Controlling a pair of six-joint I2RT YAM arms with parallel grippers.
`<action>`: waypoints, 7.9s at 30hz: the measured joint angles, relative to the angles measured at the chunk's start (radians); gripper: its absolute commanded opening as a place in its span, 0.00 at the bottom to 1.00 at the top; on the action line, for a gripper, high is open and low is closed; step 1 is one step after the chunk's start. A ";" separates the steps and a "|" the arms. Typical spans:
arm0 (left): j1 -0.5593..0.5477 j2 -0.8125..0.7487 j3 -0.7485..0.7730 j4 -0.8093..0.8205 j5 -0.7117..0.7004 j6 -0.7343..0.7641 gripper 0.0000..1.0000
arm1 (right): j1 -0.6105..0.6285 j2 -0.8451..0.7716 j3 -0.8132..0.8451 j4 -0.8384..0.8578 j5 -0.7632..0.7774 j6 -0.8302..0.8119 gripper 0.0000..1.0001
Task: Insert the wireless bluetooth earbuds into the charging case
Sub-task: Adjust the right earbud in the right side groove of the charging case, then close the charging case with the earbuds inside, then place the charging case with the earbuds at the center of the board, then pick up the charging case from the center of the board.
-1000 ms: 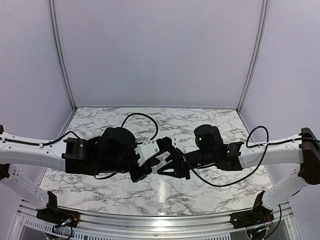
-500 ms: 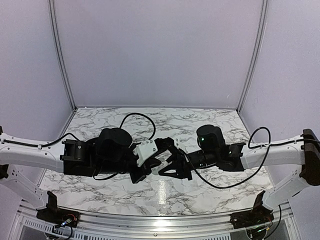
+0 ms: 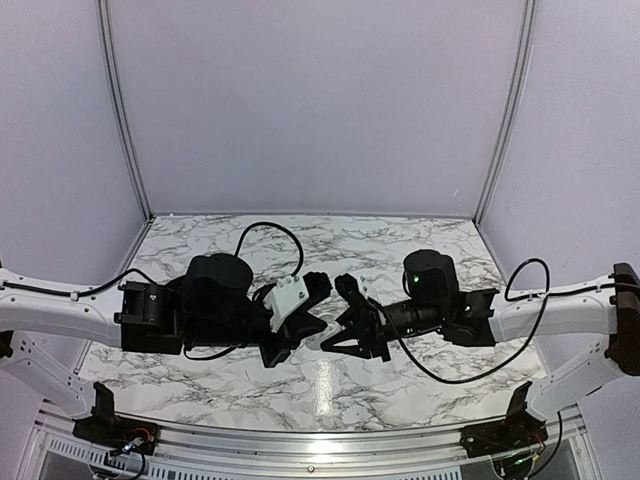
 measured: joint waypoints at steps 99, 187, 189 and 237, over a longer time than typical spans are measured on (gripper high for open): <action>-0.073 -0.119 -0.115 0.023 0.024 0.123 0.64 | -0.010 0.016 -0.003 0.188 -0.174 0.140 0.00; 0.183 -0.192 -0.253 0.137 -0.211 -0.139 0.99 | -0.501 0.329 0.069 0.184 -0.009 0.365 0.04; 0.206 -0.163 -0.253 0.137 -0.203 -0.179 0.99 | -0.554 0.392 0.089 0.175 -0.002 0.374 0.04; 0.234 0.838 0.452 0.122 0.023 -0.393 0.71 | -0.701 0.224 0.109 -0.056 0.118 0.311 0.75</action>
